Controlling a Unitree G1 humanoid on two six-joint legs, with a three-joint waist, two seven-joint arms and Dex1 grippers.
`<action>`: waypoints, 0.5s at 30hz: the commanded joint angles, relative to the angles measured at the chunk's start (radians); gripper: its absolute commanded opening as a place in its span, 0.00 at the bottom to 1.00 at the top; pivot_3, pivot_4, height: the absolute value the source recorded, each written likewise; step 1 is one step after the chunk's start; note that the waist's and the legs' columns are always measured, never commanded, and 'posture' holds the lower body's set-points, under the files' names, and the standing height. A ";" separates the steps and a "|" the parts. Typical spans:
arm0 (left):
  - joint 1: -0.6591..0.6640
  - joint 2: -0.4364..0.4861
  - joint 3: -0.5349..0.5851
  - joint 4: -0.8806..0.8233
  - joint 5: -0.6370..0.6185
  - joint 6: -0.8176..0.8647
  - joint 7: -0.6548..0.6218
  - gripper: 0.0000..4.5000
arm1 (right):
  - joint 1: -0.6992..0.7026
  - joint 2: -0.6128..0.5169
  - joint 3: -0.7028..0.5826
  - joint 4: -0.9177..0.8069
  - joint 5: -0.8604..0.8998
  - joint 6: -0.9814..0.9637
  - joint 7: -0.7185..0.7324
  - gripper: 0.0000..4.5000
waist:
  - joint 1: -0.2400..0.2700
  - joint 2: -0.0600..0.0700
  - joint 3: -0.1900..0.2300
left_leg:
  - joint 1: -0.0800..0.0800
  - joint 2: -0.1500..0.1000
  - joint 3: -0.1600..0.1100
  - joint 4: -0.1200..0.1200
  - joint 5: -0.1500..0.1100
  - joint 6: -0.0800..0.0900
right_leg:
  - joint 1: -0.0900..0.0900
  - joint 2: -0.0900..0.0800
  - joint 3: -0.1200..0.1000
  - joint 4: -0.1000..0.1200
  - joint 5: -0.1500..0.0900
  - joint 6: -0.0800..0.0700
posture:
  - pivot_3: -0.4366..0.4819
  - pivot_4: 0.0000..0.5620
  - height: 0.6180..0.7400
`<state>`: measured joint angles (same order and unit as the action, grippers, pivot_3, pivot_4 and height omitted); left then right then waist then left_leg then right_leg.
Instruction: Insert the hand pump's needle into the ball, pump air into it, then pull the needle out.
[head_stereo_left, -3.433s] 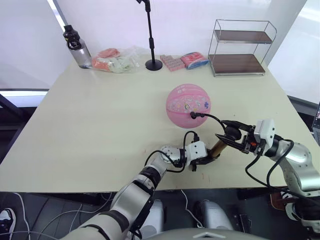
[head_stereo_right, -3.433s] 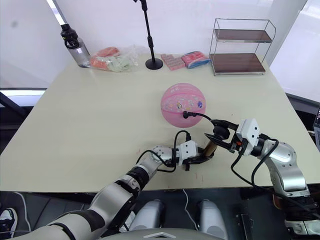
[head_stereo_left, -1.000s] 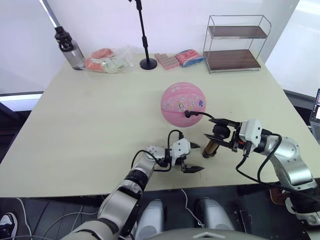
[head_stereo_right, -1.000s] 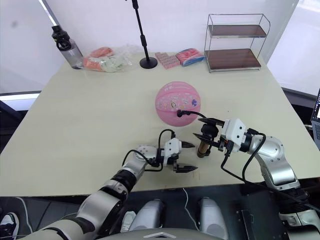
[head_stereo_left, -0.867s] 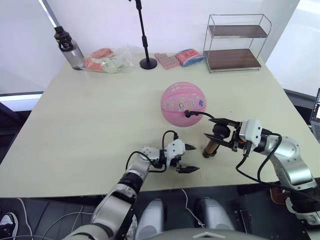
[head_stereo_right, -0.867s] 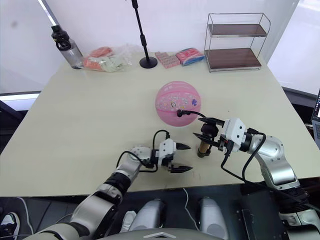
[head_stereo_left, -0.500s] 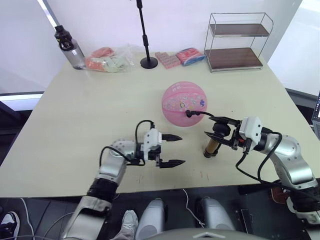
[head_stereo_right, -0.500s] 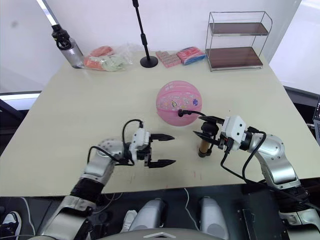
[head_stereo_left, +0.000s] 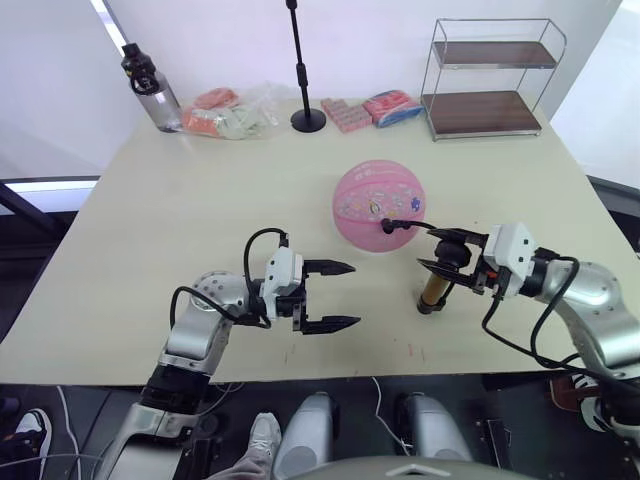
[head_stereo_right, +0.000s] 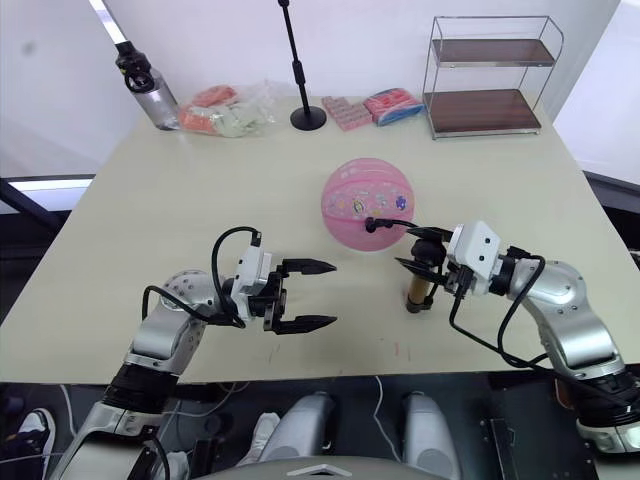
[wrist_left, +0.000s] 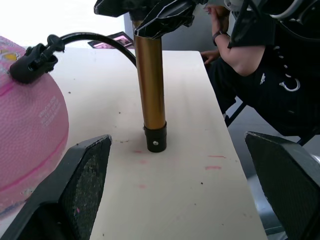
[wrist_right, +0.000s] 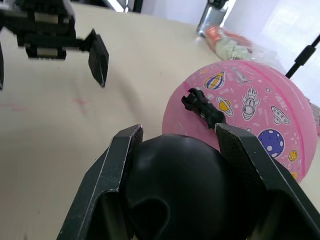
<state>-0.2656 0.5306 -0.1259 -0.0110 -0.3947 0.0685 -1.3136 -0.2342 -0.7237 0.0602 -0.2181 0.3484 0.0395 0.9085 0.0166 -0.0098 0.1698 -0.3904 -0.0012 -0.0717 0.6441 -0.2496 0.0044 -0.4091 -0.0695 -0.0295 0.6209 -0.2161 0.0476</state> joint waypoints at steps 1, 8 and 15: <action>0.005 0.015 0.021 -0.054 -0.027 0.006 0.005 1.00 | -0.025 -0.055 -0.054 0.030 -0.080 -0.011 -0.013 0.41 | 0.000 0.001 0.002 | -0.005 -0.001 0.000 0.002 0.000 0.000 | -0.004 0.000 0.000 0.001 0.001 -0.001 | 0.48 0.27 1.00; -0.009 0.036 0.033 -0.066 -0.047 0.024 -0.002 1.00 | -0.066 -0.105 -0.060 0.095 -0.189 -0.163 -0.002 0.41 | -0.002 0.001 0.011 | -0.008 -0.006 0.000 0.003 0.000 0.000 | -0.005 0.000 0.000 0.001 0.003 0.000 | 0.48 0.27 1.00; -0.018 0.047 0.037 -0.096 -0.074 0.049 0.008 1.00 | -0.114 -0.112 -0.069 0.239 -0.338 -0.362 -0.092 0.41 | -0.003 0.001 0.013 | -0.008 -0.007 0.000 0.003 0.000 0.000 | -0.005 0.000 0.001 0.001 0.004 0.002 | 0.48 0.27 1.00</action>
<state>-0.2734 0.5664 -0.1167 -0.0635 -0.4395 0.1122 -1.3091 -0.3314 -0.8214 0.0272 0.0139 0.0351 -0.2587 0.8426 0.0139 -0.0088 0.1830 -0.3985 -0.0078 -0.0715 0.6472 -0.2496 0.0046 -0.4142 -0.0699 -0.0288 0.6217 -0.2118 0.0487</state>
